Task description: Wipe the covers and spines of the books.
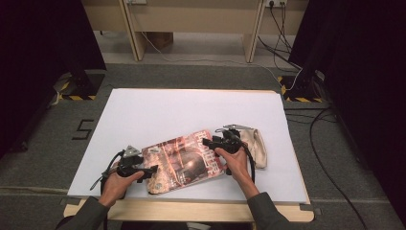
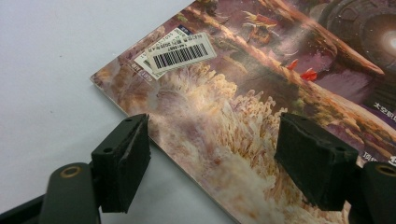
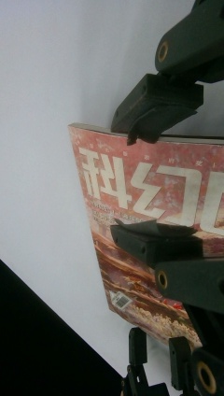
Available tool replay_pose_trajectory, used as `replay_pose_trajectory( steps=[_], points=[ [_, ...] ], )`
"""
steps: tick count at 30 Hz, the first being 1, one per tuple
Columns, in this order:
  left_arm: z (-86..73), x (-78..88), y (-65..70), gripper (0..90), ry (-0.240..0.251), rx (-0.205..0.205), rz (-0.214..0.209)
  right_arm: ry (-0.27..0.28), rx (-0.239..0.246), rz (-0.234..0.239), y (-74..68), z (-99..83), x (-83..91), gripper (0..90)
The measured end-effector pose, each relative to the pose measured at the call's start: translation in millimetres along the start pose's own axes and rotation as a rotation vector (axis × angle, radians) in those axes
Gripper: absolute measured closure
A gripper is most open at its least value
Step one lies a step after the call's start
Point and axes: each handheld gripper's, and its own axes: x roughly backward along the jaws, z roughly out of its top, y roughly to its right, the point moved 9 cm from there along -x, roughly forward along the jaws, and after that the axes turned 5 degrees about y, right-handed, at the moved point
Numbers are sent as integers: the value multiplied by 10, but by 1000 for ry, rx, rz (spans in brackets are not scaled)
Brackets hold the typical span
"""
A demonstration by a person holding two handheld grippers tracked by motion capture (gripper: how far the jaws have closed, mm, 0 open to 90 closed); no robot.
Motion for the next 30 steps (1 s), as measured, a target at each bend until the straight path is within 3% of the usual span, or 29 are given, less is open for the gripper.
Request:
replay_pose_trajectory(
  steps=[9, 11, 13, 15, 18, 21, 24, 30],
  points=[
    [6, -5, 2, 246, -8, -6, -8, -87, -1, -24, 93, -227, -15, 459],
    [8, -4, 3, 249, -8, -3, -11, -117, 6, -26, 128, -329, -11, 507],
    [5, -2, -2, 252, -10, -11, -6, -119, 31, -39, 155, -335, -3, 549],
    [2, 1, -6, 255, -7, -10, -2, -122, 45, -54, 140, -313, -17, 539],
    [3, 3, -7, 260, -7, -9, -3, -132, 123, -103, 148, -295, -63, 526],
    [3, 2, -8, 261, -7, -10, -3, -128, 152, -120, 155, -275, -134, 522],
    [2, 4, -8, 263, -7, -10, -4, -119, 137, -123, 161, -255, -175, 505],
    [1, 2, -7, 263, -8, -14, -4, -90, 49, -105, 154, -256, -172, 479]
  ],
)
